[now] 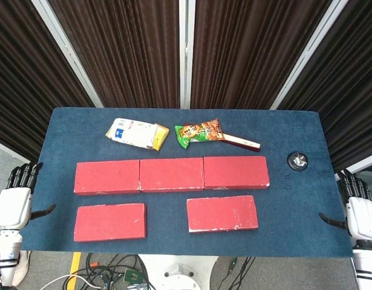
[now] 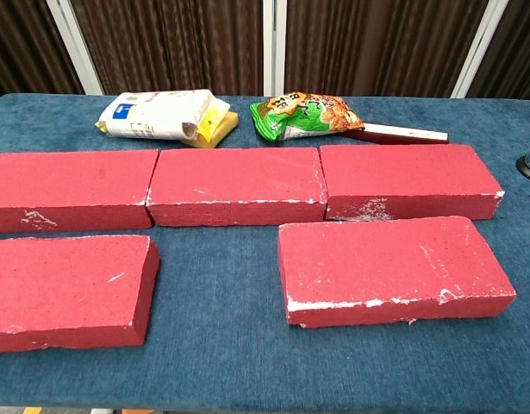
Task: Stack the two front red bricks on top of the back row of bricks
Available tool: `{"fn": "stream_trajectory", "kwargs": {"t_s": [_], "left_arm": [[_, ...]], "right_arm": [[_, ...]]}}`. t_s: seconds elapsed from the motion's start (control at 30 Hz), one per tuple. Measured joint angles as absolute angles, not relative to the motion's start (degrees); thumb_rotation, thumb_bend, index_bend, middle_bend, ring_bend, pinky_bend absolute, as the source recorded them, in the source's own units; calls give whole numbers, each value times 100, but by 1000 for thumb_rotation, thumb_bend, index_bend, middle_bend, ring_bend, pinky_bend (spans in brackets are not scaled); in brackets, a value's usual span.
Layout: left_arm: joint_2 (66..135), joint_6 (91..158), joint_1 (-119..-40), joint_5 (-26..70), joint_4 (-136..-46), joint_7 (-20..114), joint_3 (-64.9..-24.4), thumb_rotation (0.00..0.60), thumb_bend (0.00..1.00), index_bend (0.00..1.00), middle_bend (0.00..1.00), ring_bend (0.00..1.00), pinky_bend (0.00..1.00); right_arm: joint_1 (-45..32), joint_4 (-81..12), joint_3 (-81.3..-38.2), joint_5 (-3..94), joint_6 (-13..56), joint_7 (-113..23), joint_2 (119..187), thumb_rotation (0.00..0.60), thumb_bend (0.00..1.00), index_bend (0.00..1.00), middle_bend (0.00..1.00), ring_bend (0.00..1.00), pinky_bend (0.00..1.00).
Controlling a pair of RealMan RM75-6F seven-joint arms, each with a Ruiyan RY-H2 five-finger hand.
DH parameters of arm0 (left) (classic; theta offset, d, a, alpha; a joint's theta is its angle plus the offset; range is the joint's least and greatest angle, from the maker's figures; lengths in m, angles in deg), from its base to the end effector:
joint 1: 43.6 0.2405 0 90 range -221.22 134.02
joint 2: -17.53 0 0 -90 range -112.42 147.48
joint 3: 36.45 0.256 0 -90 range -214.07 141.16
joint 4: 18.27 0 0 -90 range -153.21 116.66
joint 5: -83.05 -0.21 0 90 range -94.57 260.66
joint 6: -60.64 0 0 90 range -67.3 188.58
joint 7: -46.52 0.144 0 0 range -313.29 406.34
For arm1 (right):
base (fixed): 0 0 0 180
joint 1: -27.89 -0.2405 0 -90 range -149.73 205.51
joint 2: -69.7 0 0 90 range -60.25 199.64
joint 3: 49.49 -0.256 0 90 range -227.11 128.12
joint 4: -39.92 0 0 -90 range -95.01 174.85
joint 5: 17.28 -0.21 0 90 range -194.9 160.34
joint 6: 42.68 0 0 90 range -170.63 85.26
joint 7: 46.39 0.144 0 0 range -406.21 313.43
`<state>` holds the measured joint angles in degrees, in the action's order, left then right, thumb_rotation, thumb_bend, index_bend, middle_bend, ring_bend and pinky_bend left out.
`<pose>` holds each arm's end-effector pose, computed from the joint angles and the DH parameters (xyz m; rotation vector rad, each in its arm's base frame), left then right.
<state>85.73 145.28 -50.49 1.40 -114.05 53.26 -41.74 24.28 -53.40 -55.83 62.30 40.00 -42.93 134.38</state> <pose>-0.2925 0.1985 0.1396 -1.3302 -0.9100 -0.9270 -0.3226 -0.1856 0.1632 1.2331 -1.0157 0.9226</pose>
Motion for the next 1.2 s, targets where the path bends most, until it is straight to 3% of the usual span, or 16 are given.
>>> {"fn": "stream_trajectory", "kwargs": {"t_s": [0.57, 0.87, 1.2], "left_arm": [[8511, 14316, -5125, 187, -11457, 5222, -4132, 600, 0, 0, 0, 0, 0], [8488, 14286, -5120, 165, -11459, 5107, -4094, 600, 0, 0, 0, 0, 0], [8364, 14230, -5102, 156, -11488, 5080, -4017, 600, 0, 0, 0, 0, 0]], "right_arm": [[2090, -5612, -5302, 6744, 3487, -4758, 13554, 600, 0, 0, 0, 0, 0], [1481, -6126, -5133, 7042, 2539, -5518, 13748, 600, 0, 0, 0, 0, 0], [879, -6479, -5086, 6445, 1573, -6852, 14549, 600, 0, 0, 0, 0, 0]]}}
